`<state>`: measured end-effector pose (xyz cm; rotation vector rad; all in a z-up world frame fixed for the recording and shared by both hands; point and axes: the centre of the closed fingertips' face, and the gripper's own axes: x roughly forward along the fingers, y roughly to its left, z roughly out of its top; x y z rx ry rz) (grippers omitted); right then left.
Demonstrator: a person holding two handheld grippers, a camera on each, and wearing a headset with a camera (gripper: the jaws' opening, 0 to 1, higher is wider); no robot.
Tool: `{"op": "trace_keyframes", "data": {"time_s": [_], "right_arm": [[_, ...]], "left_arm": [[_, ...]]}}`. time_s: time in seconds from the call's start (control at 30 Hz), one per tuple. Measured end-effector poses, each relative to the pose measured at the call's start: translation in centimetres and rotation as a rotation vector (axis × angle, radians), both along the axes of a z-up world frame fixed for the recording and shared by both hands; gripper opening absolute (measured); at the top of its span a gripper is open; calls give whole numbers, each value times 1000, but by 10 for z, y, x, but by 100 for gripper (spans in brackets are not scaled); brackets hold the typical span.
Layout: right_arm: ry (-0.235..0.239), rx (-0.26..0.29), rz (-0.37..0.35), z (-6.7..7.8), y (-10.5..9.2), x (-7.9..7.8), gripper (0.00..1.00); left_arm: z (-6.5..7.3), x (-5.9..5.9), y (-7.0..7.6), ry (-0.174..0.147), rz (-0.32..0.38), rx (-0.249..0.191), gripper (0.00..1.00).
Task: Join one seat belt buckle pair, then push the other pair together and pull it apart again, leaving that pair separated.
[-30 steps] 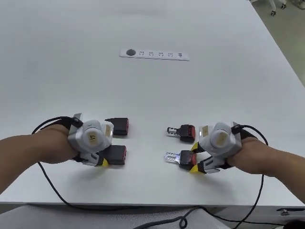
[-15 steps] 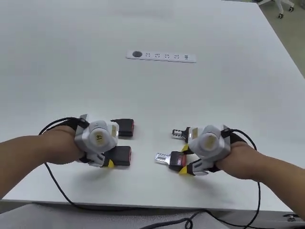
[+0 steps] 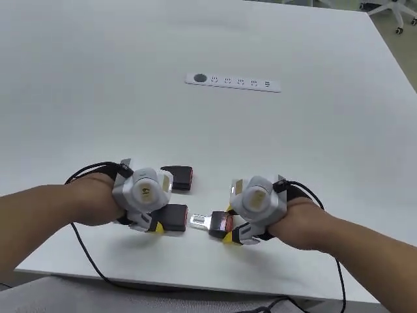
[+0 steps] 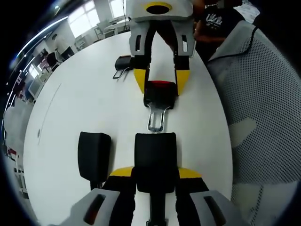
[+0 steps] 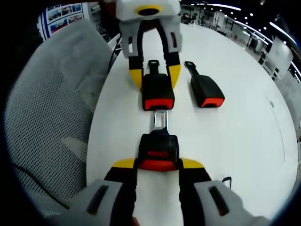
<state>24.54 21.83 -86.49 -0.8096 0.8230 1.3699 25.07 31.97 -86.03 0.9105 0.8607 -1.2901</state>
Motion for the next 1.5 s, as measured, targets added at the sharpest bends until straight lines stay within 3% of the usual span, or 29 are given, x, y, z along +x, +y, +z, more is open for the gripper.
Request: {"op": "trace_keyframes", "data": {"time_s": [0.17,0.23,0.53,0.8,1.23,1.37,1.5], "right_arm": [[-6,-23,26,0,4,0,34],[-59,-43,69,2,3,4,34],[-38,6,51,1,14,2,34],[4,46,11,2,19,3,33],[-12,52,26,1,29,2,31],[-20,63,22,1,38,2,31],[-12,75,18,0,37,3,31]], "left_arm": [[0,0,0,4,5,9,33],[0,0,0,4,0,10,33],[0,0,1,-11,-17,-15,32],[-1,1,0,9,-24,-12,32],[-2,1,0,17,-28,-28,31],[-2,1,-1,11,-38,-16,31],[-1,1,0,4,-21,-35,31]]}}
